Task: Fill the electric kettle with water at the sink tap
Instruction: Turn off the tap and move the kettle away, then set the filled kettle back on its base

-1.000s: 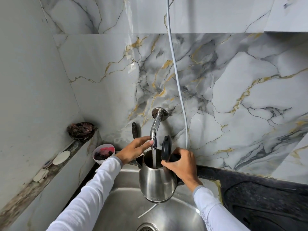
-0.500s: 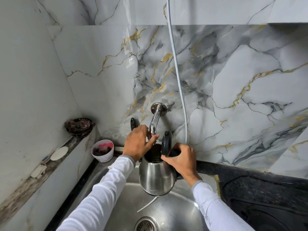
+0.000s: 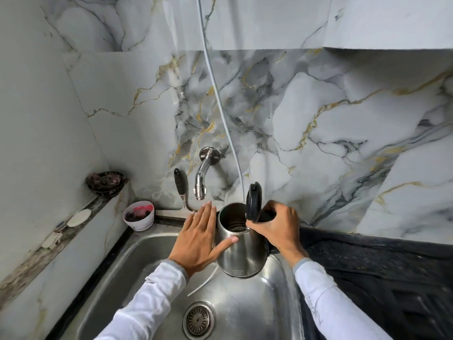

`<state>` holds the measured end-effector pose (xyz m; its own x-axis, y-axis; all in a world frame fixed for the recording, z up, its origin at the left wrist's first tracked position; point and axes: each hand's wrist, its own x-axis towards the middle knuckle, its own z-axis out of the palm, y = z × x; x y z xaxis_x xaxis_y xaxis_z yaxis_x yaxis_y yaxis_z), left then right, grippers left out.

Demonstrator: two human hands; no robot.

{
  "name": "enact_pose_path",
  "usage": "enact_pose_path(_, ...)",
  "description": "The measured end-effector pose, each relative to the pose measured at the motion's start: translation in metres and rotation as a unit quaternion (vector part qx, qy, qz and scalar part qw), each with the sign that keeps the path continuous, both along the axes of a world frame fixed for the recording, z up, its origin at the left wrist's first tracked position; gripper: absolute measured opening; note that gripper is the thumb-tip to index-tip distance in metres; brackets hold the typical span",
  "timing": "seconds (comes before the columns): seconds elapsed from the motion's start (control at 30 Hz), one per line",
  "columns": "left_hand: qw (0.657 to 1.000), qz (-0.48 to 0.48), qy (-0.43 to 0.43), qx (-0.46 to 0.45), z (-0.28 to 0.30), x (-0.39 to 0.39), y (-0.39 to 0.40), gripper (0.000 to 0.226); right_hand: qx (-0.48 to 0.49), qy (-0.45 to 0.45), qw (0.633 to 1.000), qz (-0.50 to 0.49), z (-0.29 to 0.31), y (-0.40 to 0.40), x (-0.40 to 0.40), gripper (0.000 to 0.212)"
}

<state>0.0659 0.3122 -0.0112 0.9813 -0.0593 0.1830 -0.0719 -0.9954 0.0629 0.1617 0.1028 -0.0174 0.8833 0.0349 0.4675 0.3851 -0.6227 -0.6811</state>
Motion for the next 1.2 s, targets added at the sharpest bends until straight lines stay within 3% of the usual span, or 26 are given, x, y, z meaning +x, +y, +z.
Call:
enact_pose_path(0.27,0.997,-0.060,-0.042,0.012,0.006,-0.012,-0.114,0.105,0.003,0.009,0.999,-0.035,0.011,-0.124,-0.034,0.055)
enact_pose_path(0.53,0.997,-0.078,-0.019,0.016,-0.010,-0.022,-0.221,0.106,0.000,0.020,0.999,-0.048,-0.003,-0.234,-0.056,0.050)
enact_pose_path(0.93,0.997,-0.065,0.013,0.028,-0.036,-0.028,-0.287,0.106,0.048,0.066,0.996,-0.025,-0.042,-0.301,-0.058,0.036)
enact_pose_path(1.1,0.999,-0.038,0.022,0.012,-0.039,-0.034,-0.301,0.102,0.038,0.027,0.999,0.027,-0.046,-0.309,-0.050,0.035)
enact_pose_path(1.2,1.000,-0.020,0.013,0.010,-0.042,-0.038,-0.306,0.101,0.021,0.059,0.994,0.084,-0.036,-0.315,-0.048,0.034)
